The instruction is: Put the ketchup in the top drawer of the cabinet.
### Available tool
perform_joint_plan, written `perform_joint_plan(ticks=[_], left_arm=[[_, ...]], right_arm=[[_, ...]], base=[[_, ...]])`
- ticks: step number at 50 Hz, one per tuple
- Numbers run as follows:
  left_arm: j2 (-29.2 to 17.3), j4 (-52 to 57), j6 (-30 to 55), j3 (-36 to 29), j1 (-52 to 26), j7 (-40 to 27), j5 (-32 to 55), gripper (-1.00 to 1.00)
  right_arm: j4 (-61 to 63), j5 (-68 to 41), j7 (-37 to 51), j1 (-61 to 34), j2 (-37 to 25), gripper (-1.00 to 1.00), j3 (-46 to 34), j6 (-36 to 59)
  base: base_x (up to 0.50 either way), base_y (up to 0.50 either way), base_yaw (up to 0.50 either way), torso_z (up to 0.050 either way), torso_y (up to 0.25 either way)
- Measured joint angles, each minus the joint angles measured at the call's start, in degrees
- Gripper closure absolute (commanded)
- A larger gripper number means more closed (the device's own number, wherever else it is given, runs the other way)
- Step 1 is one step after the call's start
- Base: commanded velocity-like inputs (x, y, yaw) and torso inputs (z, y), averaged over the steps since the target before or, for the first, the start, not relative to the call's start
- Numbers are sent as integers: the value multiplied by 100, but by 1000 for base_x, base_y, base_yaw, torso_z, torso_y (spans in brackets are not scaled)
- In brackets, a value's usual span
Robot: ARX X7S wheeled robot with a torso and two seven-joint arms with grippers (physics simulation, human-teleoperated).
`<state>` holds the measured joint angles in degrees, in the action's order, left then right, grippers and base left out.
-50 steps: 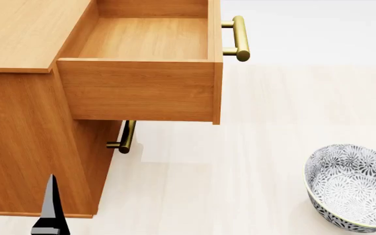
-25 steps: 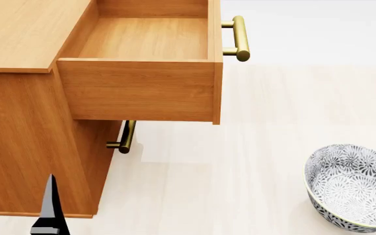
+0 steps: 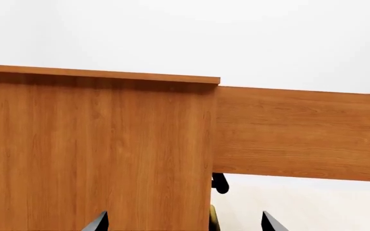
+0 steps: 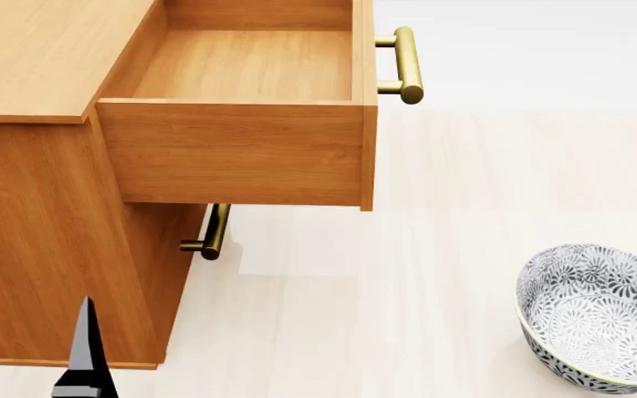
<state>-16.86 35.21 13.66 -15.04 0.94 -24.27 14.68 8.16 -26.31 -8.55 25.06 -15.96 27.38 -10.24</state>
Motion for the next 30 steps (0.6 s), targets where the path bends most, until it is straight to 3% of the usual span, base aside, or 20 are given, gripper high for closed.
perform_joint_plan(ticks=[30], left_arm=[[-52,-36,-54,-16,3,-76,48,-100]], right_arm=[[-629,42,-92,-275,45,-100,-119,-170]], base=[[0,0,0,0,0]])
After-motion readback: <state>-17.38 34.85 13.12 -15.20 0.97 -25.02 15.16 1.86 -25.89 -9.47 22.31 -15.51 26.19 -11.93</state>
